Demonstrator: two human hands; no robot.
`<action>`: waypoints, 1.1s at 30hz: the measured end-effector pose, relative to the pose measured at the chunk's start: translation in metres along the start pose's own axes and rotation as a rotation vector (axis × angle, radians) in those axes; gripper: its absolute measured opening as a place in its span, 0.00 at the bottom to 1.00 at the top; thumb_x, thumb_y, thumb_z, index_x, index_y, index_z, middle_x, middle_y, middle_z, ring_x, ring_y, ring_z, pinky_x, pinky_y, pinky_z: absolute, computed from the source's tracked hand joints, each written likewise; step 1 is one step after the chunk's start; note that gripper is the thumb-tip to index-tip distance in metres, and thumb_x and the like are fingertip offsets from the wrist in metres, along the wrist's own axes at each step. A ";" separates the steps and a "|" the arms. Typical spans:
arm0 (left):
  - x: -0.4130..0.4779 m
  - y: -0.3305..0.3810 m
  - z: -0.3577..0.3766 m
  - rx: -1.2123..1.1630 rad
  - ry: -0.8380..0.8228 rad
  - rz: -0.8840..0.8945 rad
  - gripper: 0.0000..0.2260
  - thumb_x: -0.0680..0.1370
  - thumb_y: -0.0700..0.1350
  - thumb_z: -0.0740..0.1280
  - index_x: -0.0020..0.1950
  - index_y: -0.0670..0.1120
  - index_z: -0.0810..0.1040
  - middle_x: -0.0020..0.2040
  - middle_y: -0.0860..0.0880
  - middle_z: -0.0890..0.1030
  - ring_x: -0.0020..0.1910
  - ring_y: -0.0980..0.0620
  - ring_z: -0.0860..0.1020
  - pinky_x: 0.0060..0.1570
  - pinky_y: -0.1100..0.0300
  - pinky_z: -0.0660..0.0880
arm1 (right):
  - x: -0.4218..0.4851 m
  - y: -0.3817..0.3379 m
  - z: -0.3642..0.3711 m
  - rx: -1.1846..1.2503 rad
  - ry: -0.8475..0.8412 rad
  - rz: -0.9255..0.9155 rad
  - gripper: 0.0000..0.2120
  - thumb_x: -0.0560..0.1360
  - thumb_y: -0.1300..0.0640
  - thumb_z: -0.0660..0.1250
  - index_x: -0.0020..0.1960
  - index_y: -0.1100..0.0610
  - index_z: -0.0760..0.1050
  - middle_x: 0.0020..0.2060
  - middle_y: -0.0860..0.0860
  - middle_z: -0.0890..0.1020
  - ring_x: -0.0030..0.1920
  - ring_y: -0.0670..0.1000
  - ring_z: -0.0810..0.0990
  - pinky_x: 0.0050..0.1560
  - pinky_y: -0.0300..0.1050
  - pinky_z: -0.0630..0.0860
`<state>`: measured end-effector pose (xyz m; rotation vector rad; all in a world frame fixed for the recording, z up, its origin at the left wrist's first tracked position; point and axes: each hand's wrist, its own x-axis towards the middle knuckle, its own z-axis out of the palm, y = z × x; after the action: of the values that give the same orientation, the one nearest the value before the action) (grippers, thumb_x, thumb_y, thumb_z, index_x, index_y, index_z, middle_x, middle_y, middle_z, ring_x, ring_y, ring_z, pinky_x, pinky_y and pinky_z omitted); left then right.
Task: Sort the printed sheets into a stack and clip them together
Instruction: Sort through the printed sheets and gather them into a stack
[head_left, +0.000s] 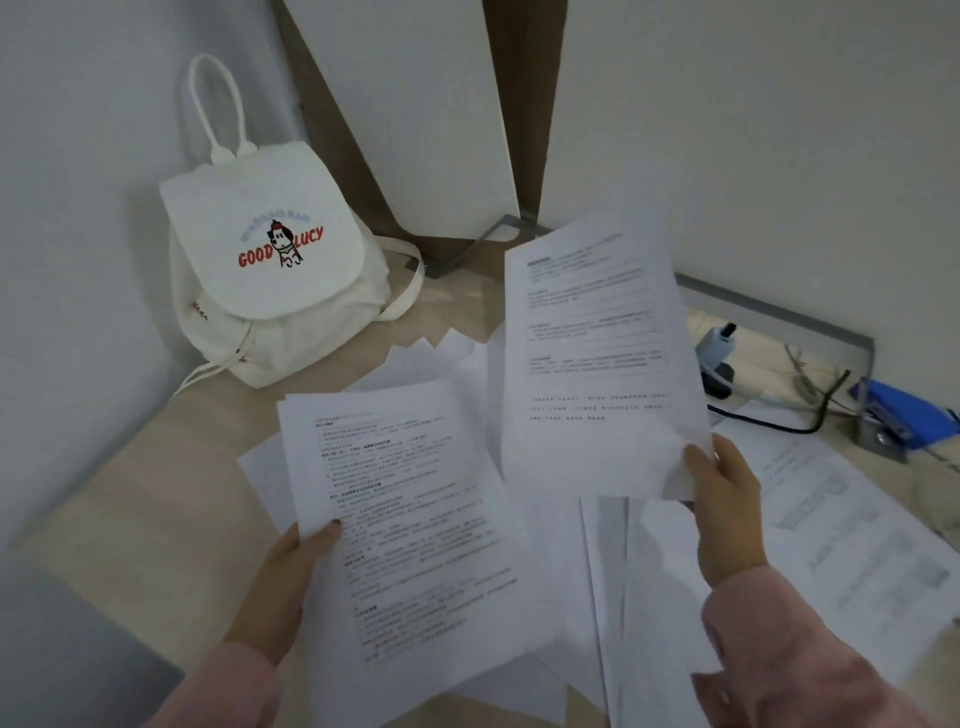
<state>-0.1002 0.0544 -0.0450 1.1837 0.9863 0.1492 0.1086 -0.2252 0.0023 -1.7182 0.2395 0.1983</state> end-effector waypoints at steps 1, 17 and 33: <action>-0.004 -0.002 0.005 0.004 -0.024 -0.001 0.09 0.77 0.40 0.63 0.54 0.49 0.79 0.46 0.56 0.85 0.52 0.50 0.79 0.55 0.52 0.72 | -0.004 -0.001 -0.012 0.073 -0.003 0.048 0.10 0.78 0.63 0.57 0.55 0.56 0.73 0.46 0.50 0.78 0.44 0.48 0.76 0.44 0.42 0.77; -0.034 -0.042 0.057 0.014 -0.180 -0.104 0.12 0.78 0.50 0.62 0.58 0.49 0.79 0.55 0.47 0.83 0.53 0.48 0.81 0.50 0.53 0.75 | -0.103 0.104 -0.043 -0.257 -0.320 0.365 0.12 0.77 0.66 0.57 0.51 0.57 0.78 0.45 0.56 0.82 0.43 0.51 0.82 0.43 0.42 0.78; -0.048 -0.057 0.040 0.183 -0.138 -0.055 0.11 0.77 0.41 0.64 0.59 0.51 0.75 0.50 0.51 0.80 0.50 0.50 0.78 0.52 0.52 0.74 | -0.123 0.129 -0.050 -1.073 -0.170 0.074 0.38 0.72 0.40 0.63 0.73 0.56 0.53 0.72 0.55 0.59 0.71 0.55 0.60 0.71 0.46 0.60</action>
<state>-0.1222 -0.0253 -0.0640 1.3144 0.9243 -0.0670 -0.0450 -0.2879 -0.0795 -2.7334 0.0568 0.6011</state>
